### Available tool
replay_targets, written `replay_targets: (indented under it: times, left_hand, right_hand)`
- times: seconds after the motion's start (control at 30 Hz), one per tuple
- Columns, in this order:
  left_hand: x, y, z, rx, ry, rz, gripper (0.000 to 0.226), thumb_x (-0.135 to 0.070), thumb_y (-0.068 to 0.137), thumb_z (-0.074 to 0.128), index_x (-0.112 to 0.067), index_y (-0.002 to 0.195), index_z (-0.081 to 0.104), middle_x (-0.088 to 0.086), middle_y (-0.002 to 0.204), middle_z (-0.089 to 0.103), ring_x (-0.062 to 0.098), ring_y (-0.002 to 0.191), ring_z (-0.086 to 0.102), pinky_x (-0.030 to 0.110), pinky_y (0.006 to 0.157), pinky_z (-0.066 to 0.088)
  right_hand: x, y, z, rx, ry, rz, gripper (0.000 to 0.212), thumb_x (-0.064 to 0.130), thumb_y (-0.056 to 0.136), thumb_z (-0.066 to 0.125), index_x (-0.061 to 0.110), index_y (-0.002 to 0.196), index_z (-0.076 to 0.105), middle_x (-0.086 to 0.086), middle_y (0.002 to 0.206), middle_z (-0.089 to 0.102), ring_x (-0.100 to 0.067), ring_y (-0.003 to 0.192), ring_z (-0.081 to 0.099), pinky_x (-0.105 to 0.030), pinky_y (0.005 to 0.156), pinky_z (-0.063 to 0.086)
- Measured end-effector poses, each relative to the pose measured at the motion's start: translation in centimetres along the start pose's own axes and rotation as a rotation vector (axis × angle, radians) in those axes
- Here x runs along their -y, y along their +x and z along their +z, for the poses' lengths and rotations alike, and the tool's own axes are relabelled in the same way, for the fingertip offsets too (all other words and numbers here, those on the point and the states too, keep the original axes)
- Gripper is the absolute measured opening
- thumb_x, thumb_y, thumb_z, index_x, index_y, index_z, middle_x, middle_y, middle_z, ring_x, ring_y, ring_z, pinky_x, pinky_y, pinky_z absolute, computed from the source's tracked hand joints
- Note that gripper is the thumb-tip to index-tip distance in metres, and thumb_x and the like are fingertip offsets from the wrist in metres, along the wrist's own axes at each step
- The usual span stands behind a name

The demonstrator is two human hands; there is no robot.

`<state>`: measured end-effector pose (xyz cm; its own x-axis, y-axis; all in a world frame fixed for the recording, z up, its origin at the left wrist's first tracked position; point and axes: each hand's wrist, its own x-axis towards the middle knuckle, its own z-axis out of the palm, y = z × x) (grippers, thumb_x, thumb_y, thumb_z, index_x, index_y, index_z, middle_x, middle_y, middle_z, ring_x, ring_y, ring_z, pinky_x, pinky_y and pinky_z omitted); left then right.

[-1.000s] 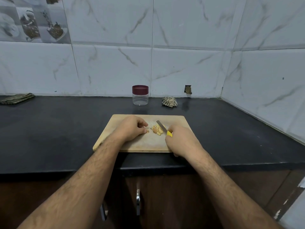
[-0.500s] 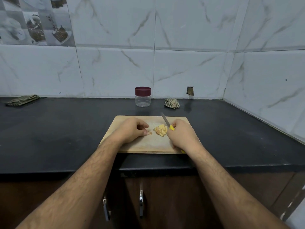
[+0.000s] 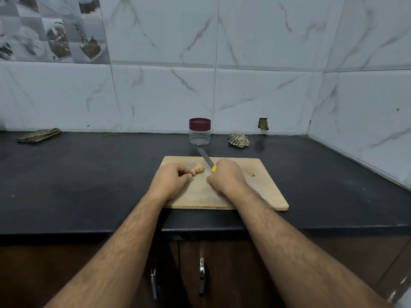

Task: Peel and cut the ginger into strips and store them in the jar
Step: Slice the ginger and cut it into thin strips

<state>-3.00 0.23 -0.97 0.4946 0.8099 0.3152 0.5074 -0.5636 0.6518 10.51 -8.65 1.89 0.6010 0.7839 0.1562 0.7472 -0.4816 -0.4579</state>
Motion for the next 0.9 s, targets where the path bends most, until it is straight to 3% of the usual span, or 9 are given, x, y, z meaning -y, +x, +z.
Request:
replay_targets:
  times: [0.13, 0.27, 0.37, 0.57, 0.73, 0.83, 0.9]
  left_hand:
    - [0.0, -0.1, 0.1, -0.013, 0.006, -0.009, 0.009, -0.026, 0.090, 0.067, -0.026, 0.091, 0.076, -0.014, 0.082, 0.066, 0.007, 0.083, 0.058, 0.019, 0.063, 0.039]
    - [0.1, -0.1, 0.1, -0.023, 0.007, -0.010, 0.009, -0.029, 0.090, 0.066, -0.026, 0.091, 0.075, -0.014, 0.081, 0.066, 0.005, 0.080, 0.057, 0.021, 0.062, 0.039]
    - [-0.4, -0.2, 0.1, -0.031, 0.033, -0.007, 0.011, -0.030, 0.090, 0.066, -0.024, 0.092, 0.076, -0.013, 0.083, 0.067, 0.006, 0.082, 0.057, 0.023, 0.064, 0.039]
    - [-0.6, -0.4, 0.1, -0.032, 0.068, -0.004, 0.013, -0.031, 0.091, 0.065, -0.024, 0.094, 0.076, -0.010, 0.087, 0.069, 0.007, 0.083, 0.058, 0.023, 0.067, 0.041]
    - [-0.4, -0.4, 0.0, -0.020, 0.089, -0.006, 0.014, -0.032, 0.091, 0.064, -0.025, 0.096, 0.076, -0.009, 0.092, 0.070, 0.009, 0.089, 0.060, 0.027, 0.076, 0.048]
    - [-0.4, -0.3, 0.0, -0.020, 0.082, -0.009, 0.014, -0.033, 0.091, 0.064, -0.027, 0.095, 0.076, -0.011, 0.090, 0.069, 0.009, 0.088, 0.060, 0.027, 0.074, 0.047]
    - [-0.4, -0.3, 0.0, -0.022, 0.081, -0.006, 0.014, -0.033, 0.091, 0.064, -0.028, 0.094, 0.076, -0.013, 0.088, 0.068, 0.007, 0.087, 0.059, 0.027, 0.072, 0.046]
  right_hand:
    - [0.6, 0.1, 0.3, -0.015, -0.088, -0.051, 0.010, 0.009, 0.090, 0.059, 0.017, 0.087, 0.052, -0.001, 0.081, 0.052, -0.023, 0.079, 0.052, -0.030, 0.064, 0.041]
    - [0.0, 1.6, -1.4, -0.069, -0.010, -0.032, 0.012, 0.008, 0.087, 0.062, 0.015, 0.081, 0.054, -0.002, 0.075, 0.057, -0.024, 0.075, 0.059, -0.031, 0.059, 0.043]
    - [-1.8, 3.4, -3.0, -0.104, 0.032, 0.033, 0.009, 0.005, 0.085, 0.059, 0.013, 0.083, 0.057, -0.007, 0.085, 0.065, -0.027, 0.084, 0.066, -0.032, 0.061, 0.048]
    - [-4.6, 5.1, -3.2, -0.116, -0.065, 0.102, 0.018, 0.003, 0.090, 0.050, 0.010, 0.103, 0.062, -0.009, 0.101, 0.062, -0.027, 0.084, 0.056, -0.035, 0.068, 0.047]
    - [-4.5, 5.4, -3.3, -0.104, -0.091, 0.097, 0.011, 0.002, 0.090, 0.051, 0.011, 0.093, 0.056, -0.007, 0.093, 0.059, -0.026, 0.080, 0.057, -0.034, 0.063, 0.046]
    - [-4.3, 5.1, -3.7, -0.132, -0.050, 0.071, 0.009, 0.003, 0.087, 0.052, 0.011, 0.086, 0.056, -0.005, 0.087, 0.060, -0.026, 0.078, 0.060, -0.032, 0.060, 0.045]
    - [-4.2, 4.4, -3.9, -0.108, -0.016, 0.054, 0.007, 0.006, 0.085, 0.056, 0.011, 0.081, 0.058, -0.005, 0.081, 0.065, -0.025, 0.075, 0.066, -0.032, 0.059, 0.052]
